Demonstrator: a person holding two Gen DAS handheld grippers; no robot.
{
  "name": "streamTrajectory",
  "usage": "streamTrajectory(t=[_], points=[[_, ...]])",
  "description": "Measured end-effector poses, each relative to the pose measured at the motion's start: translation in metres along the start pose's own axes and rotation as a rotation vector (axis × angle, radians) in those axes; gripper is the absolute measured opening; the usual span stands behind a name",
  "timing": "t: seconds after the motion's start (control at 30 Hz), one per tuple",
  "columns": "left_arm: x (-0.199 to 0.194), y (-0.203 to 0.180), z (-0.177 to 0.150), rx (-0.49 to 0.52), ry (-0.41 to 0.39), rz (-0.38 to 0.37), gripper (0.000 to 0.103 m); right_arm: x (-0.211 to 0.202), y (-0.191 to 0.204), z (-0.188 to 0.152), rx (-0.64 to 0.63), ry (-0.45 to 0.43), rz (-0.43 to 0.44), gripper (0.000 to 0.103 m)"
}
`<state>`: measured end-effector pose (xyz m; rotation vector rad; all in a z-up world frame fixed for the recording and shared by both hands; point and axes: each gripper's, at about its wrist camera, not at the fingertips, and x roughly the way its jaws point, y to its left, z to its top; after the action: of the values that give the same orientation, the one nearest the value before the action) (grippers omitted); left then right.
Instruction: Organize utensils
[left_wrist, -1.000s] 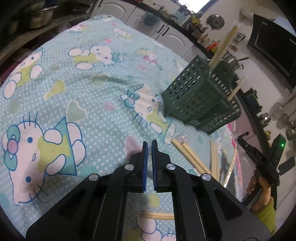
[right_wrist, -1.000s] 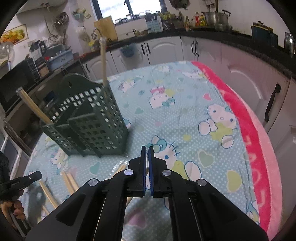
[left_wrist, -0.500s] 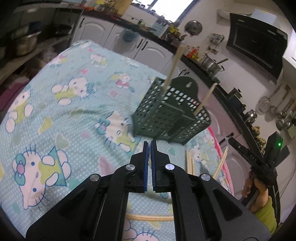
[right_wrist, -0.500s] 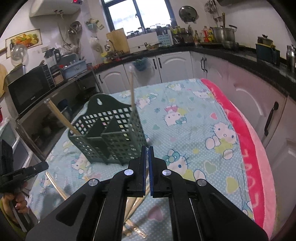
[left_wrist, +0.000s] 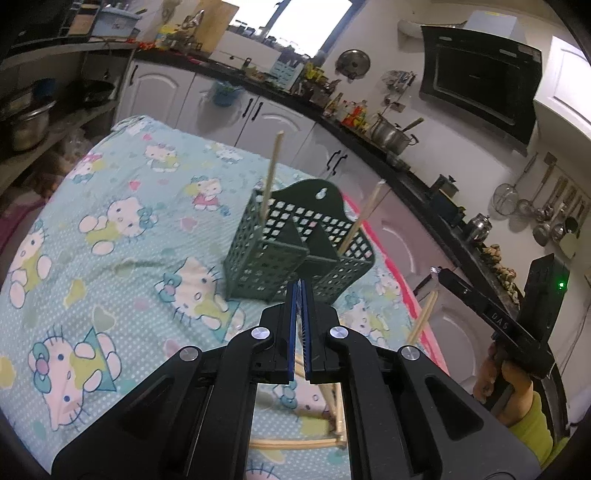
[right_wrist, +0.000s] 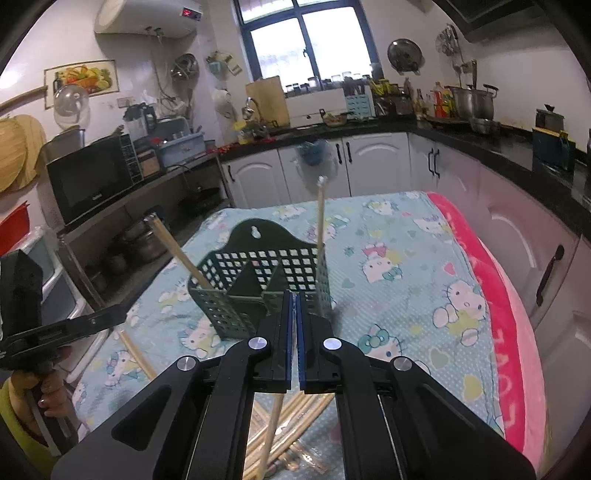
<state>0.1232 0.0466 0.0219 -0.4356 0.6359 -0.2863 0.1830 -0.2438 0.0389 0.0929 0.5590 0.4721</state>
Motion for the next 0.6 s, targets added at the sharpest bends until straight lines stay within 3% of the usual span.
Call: streamTrajectory(t=[0.6], points=[[-0.008,-0.038,0.021,0.083,-0.034,-0.064,0.001,-0.026,0.023,0.012,-0.057,-0.068,0.034,0.002]])
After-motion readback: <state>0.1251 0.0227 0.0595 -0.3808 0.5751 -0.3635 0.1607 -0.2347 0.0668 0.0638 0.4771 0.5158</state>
